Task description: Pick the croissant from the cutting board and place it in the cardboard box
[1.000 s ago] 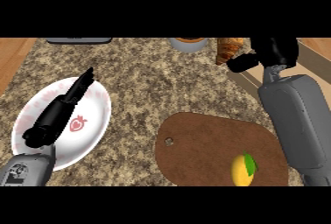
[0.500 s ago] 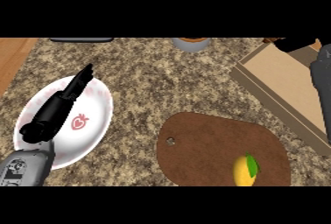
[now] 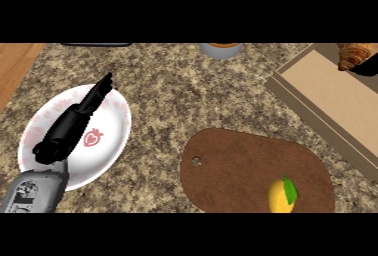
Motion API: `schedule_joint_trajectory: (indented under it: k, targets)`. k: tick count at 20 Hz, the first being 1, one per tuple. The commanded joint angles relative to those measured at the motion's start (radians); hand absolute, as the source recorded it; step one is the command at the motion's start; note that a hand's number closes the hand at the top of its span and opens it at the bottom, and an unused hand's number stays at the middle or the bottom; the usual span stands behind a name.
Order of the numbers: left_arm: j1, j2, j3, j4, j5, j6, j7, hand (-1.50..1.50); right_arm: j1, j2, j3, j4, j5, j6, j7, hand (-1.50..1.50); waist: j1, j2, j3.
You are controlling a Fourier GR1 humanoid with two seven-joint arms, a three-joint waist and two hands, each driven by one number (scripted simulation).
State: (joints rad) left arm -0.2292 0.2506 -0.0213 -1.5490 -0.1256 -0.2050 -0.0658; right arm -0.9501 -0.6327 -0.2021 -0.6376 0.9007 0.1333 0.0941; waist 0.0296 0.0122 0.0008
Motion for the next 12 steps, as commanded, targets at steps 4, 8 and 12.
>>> schedule_joint_trajectory:
  k: [4, 8, 12]
  targets:
    - [-0.017, -0.017, -0.015, -0.013, -0.011, 0.0, 0.02, 0.0, -0.028, -0.094, 0.025, 0.248, 0.047, 0.111, -0.12, 1.5, 0.015, 0.004, 0.001]
    - [-0.043, -0.013, 0.011, 0.048, -0.01, 0.0, -0.02, 0.0, 0.002, -0.105, 0.021, 0.311, 0.028, 0.177, -0.259, -1.5, 0.001, 0.005, 0.001]
    - [-0.048, -0.011, 0.0, 0.027, -0.012, -0.013, 0.014, 0.0, -0.048, -0.129, -0.006, 0.342, -0.003, 0.221, -0.4, -1.5, 0.012, 0.008, 0.002]
